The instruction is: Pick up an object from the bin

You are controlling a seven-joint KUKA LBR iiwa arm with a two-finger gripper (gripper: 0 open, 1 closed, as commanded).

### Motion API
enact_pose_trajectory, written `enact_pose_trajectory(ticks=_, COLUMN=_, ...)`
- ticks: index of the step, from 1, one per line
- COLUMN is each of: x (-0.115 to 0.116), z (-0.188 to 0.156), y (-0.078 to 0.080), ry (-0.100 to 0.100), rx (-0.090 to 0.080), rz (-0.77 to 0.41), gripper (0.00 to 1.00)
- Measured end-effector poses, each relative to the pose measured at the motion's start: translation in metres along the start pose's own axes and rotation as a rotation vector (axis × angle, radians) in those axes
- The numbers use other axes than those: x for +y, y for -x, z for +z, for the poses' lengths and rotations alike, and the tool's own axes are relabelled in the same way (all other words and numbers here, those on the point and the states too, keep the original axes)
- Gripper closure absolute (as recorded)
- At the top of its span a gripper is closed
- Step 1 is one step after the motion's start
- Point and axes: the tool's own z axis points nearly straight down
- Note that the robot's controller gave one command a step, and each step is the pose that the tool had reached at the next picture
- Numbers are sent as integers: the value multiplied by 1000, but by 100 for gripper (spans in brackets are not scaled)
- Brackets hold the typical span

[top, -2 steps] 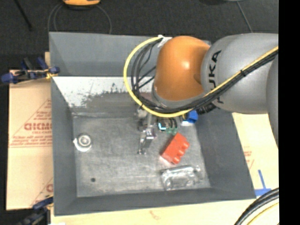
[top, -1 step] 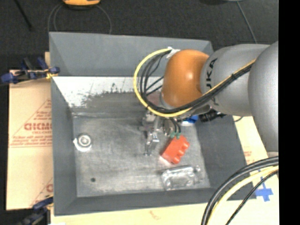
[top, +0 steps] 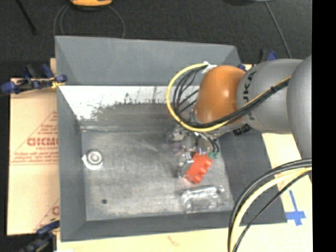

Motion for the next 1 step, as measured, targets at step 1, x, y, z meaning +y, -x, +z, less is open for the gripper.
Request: enact_pose_trajectory(ticks=1, x=28, z=-27, y=6, ry=1, rx=1, rz=-359, gripper=0)
